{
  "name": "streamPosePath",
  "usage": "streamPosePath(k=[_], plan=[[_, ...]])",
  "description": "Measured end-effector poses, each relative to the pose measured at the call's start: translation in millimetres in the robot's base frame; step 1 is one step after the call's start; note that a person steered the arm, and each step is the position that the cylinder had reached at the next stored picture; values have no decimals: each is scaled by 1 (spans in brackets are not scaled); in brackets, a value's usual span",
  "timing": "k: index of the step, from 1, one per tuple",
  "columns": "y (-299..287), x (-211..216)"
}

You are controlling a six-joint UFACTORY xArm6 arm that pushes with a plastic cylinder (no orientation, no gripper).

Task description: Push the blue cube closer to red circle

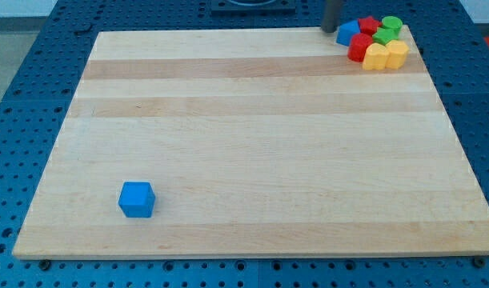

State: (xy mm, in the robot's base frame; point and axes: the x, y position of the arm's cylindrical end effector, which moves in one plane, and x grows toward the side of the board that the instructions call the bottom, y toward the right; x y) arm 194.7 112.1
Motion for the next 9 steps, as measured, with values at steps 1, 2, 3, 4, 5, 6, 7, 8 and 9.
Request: streamPosePath(k=[1, 2, 3, 4, 5, 6, 7, 8, 9], plan=[[-89, 22], [-180, 56], [-261, 107], [-324, 167], [-382, 232], [-415, 278], [-416, 318], [-408, 391], [-391, 423]])
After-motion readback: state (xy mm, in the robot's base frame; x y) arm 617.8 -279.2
